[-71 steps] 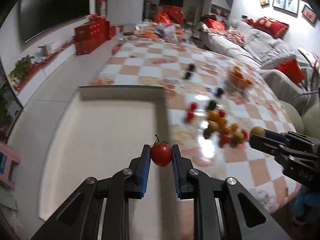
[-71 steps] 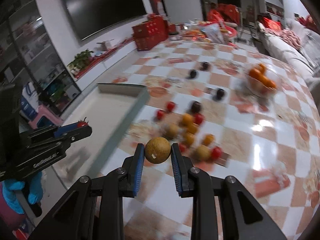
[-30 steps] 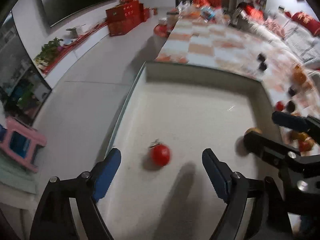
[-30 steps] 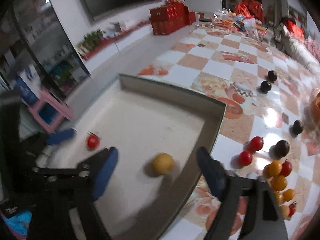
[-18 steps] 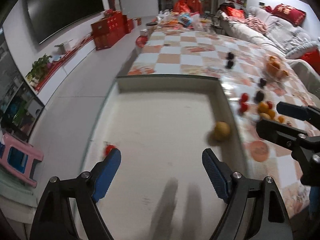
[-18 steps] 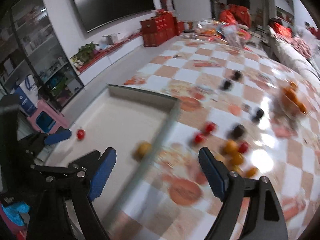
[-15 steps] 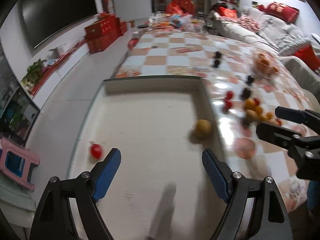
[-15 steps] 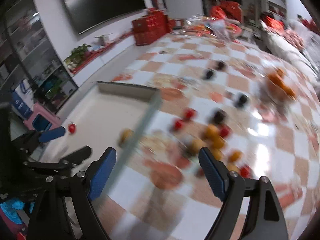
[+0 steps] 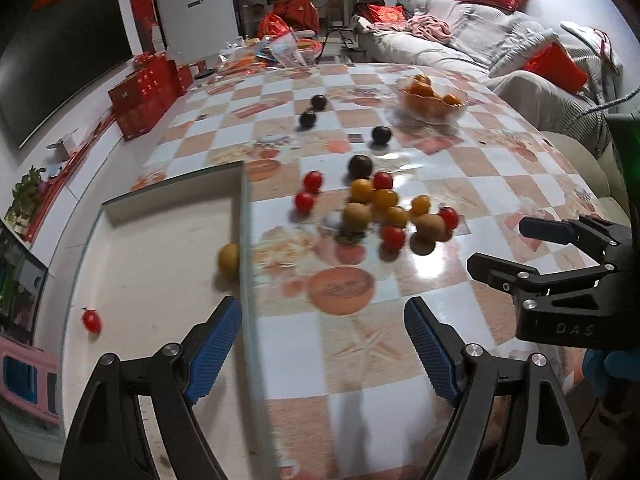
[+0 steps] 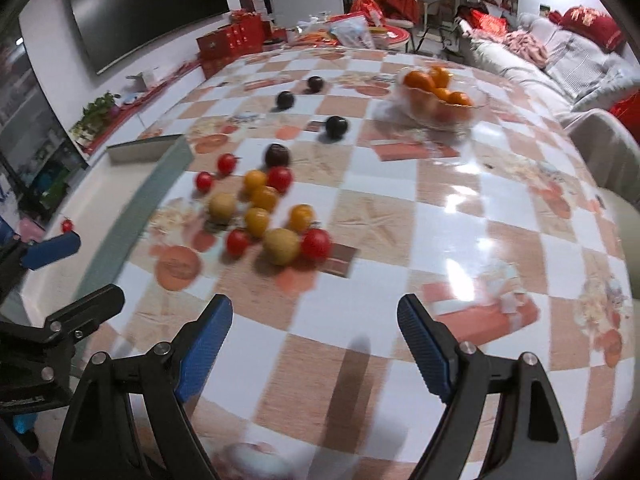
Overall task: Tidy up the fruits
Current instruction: 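Move both open tools back to the fruits on the table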
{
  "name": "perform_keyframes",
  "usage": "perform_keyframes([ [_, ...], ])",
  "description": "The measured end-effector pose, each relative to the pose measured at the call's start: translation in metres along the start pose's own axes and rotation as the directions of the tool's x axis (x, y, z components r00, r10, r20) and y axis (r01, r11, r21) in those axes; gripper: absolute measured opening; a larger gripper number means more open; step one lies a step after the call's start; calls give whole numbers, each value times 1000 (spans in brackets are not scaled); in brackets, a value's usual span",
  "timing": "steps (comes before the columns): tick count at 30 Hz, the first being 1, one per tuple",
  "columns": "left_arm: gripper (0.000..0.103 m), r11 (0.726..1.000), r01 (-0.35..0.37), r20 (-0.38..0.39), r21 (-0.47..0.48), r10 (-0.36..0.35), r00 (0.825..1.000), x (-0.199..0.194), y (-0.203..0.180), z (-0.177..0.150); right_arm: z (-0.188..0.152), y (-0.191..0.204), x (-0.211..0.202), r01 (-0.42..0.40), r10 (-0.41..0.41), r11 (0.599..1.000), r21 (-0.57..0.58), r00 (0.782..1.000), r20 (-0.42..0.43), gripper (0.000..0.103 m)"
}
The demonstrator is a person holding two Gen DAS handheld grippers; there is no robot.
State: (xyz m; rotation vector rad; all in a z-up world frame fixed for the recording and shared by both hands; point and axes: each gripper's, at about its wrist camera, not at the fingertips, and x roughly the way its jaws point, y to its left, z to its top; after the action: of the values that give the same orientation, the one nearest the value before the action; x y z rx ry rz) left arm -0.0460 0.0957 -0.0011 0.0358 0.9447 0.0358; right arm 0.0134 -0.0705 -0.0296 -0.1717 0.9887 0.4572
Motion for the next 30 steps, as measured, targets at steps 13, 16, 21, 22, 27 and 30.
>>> perform_keyframes([
  [13,84,999,-26,-9,39,27,1000,29,-34,12,-10,-22,20,40,-39,995,-94,999,12,87],
  [16,84,997,-58,-9,48,59,998,40,-38,16,-9,-20,25,21,-20,993,-120,1000,10,86],
  [21,84,999,-37,-31,17,37,999,56,-34,18,0,-15,32,7,-5,987,-162,1000,13,69],
  [22,78,1000,-27,-37,8,27,999,59,-33,19,2,-16,33,0,2,986,-164,1000,14,68],
  [27,70,1000,-7,-55,0,7,998,70,-33,23,14,-12,40,-30,34,976,-215,999,15,57],
  [30,70,1000,11,-62,-23,-12,998,77,-28,27,20,-11,45,-55,60,969,-239,998,16,51],
])
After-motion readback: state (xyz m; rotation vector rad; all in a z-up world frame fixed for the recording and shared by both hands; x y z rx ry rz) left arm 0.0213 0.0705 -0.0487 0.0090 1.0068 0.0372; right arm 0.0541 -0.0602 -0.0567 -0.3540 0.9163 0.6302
